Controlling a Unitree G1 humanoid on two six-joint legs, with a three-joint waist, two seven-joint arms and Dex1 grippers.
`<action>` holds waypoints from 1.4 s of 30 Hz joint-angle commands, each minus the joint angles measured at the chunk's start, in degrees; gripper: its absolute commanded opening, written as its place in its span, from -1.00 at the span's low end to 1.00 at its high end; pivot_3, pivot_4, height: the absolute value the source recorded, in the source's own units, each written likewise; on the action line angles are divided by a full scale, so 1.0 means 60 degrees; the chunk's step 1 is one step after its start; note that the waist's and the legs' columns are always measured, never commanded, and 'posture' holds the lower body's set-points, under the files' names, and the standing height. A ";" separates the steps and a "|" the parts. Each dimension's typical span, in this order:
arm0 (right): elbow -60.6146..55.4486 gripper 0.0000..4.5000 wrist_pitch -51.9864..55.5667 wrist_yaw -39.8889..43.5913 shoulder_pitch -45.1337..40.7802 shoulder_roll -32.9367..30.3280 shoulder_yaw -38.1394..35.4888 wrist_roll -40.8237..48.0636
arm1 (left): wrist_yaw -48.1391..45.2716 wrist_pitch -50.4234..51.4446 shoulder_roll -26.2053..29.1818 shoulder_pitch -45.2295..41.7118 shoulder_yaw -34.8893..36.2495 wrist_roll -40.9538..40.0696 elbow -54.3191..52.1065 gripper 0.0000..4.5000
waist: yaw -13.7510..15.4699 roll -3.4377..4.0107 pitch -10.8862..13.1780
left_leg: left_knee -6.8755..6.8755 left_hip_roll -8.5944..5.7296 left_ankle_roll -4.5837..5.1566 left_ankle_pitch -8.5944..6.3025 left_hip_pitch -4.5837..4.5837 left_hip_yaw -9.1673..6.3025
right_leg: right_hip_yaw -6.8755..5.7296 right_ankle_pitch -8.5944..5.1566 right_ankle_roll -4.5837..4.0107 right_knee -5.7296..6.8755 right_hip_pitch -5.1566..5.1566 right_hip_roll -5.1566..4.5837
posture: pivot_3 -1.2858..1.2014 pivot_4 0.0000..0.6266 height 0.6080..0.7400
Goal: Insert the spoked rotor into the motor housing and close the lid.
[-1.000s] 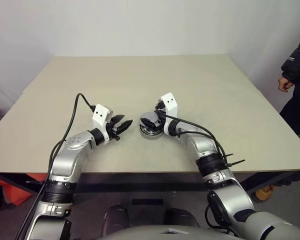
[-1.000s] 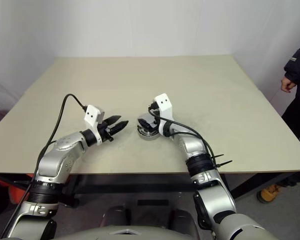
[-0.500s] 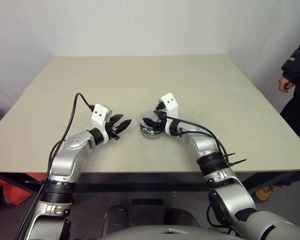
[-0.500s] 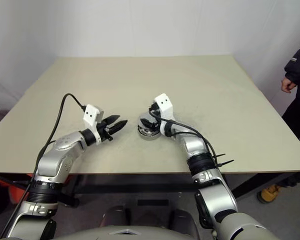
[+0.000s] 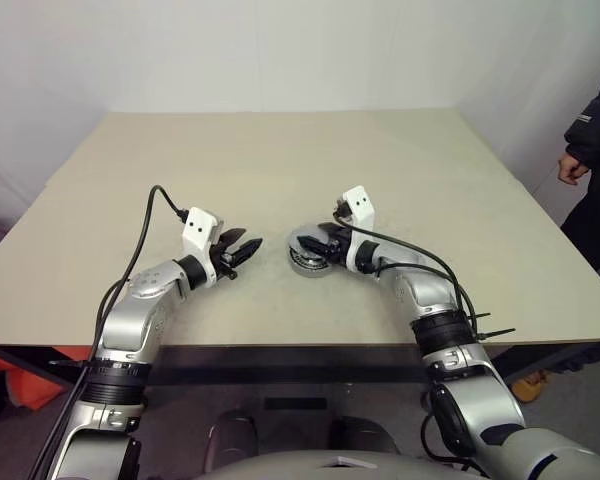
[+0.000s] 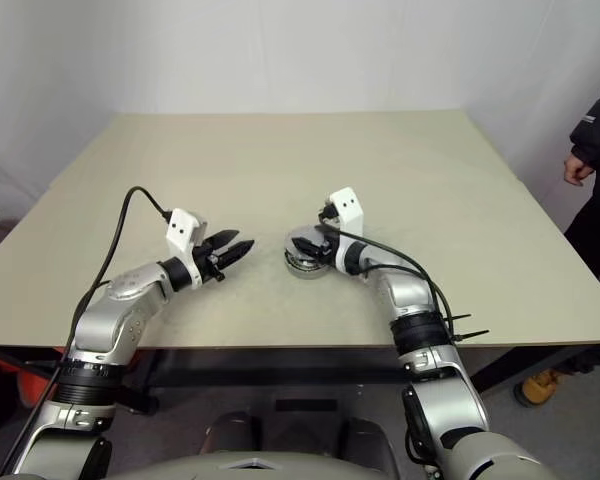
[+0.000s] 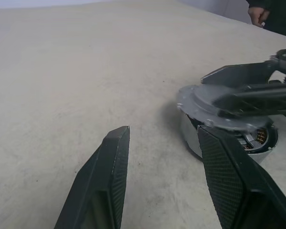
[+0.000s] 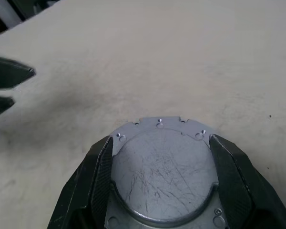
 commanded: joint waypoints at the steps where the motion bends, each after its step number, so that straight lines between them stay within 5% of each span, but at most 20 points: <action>1: -0.0534 0.36 -0.0539 0.0353 0.0089 -0.0148 0.0210 -0.0126 | -0.0032 -0.0152 0.0105 -0.0255 0.0190 -0.0044 -0.0133 0.06 | 0.0000 0.0000 0.0000 | 0.0000 0.0000 0.0000 0.0000 0.0000 0.0000 | 0.0000 0.0000 0.0000 0.0000 0.0000 0.0000 | 0.03 -1.00 1.00; 33: -0.0844 0.36 -0.0961 0.1987 0.0539 -0.0392 -0.0205 0.0755 | 0.0020 -0.0096 0.0100 -0.0090 0.0129 -0.0040 -0.0290 0.06 | -0.0001 -0.0002 -0.0001 | 0.0011 0.0000 0.0011 -0.0006 0.0000 0.0000 | 0.0000 0.0000 -0.0001 0.0000 0.0004 0.0001 | 0.03 -1.00 1.00; 42: -0.0562 0.36 -0.1861 0.2504 0.0753 -0.0996 0.0522 -0.0139 | 0.0021 -0.0107 0.0126 -0.0056 0.0150 -0.0033 -0.0300 0.06 | 0.0007 -0.0002 -0.0001 | 0.0029 0.0001 0.0012 -0.0006 0.0000 0.0000 | -0.0002 0.0000 0.0000 0.0002 0.0012 0.0001 | 0.03 -1.00 1.00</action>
